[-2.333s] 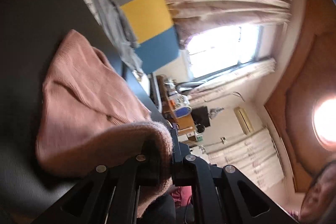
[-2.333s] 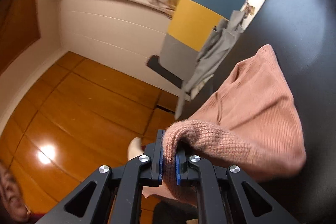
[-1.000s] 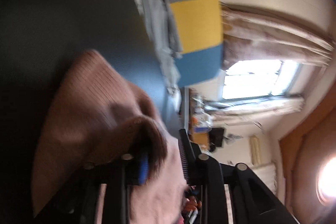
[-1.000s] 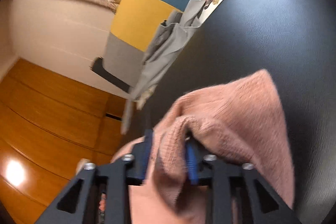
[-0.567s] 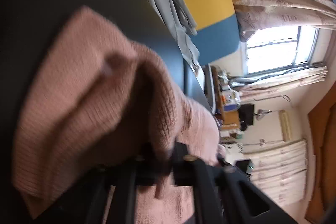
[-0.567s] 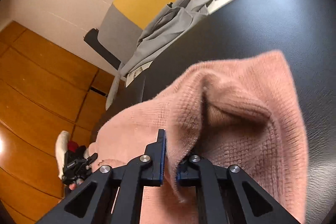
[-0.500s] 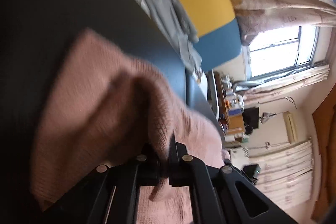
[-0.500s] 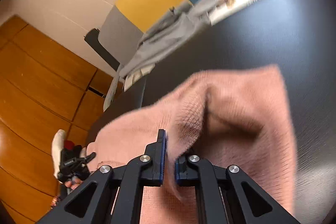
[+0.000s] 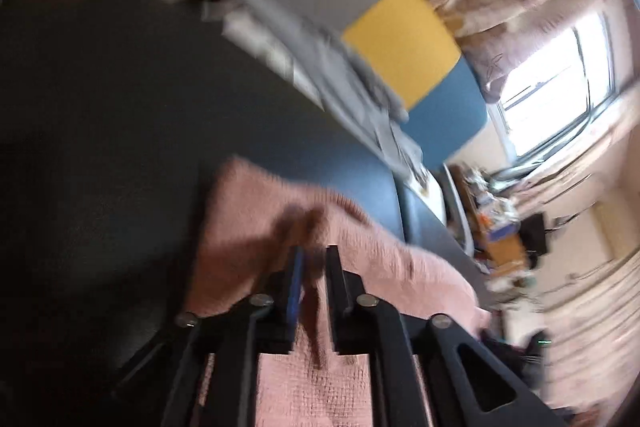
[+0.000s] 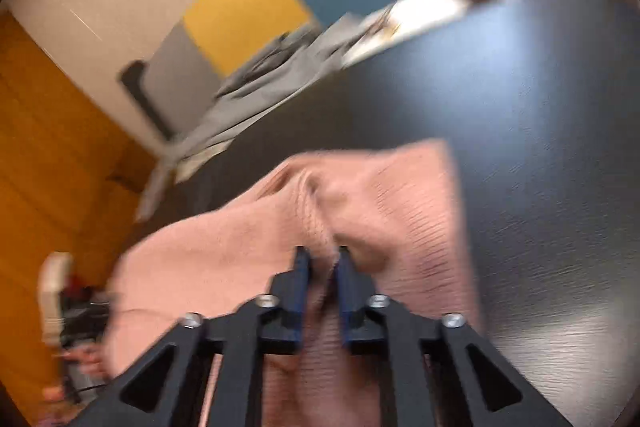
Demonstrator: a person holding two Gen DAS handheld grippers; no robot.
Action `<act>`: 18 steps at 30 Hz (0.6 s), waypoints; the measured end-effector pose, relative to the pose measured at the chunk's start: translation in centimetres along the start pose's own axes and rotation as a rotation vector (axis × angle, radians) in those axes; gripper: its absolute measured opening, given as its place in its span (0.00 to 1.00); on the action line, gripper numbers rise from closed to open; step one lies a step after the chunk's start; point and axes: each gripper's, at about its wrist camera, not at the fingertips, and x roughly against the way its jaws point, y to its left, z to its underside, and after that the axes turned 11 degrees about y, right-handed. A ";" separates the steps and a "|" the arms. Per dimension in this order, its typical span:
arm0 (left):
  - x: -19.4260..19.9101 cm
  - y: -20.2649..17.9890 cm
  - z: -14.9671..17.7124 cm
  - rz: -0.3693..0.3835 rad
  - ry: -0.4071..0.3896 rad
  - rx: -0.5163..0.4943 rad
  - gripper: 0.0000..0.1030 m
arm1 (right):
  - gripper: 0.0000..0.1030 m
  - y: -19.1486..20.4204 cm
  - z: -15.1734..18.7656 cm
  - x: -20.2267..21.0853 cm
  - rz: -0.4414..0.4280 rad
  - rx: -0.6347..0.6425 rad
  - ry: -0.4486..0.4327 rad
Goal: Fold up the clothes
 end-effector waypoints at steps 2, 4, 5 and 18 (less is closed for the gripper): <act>0.8 -3.1 0.6 -0.079 -0.053 -0.130 0.14 | 0.20 2.2 0.0 1.6 0.077 0.116 -0.058; 0.3 -6.6 1.4 -0.147 -0.072 -0.261 0.18 | 0.20 5.1 0.0 1.9 0.082 0.215 -0.079; -0.4 -8.2 1.8 -0.167 -0.067 -0.318 0.18 | 0.20 6.5 0.0 1.9 0.074 0.260 -0.083; -10.4 -12.1 3.5 -0.301 0.054 -0.551 0.24 | 0.22 13.8 -0.9 -8.1 0.131 0.515 0.066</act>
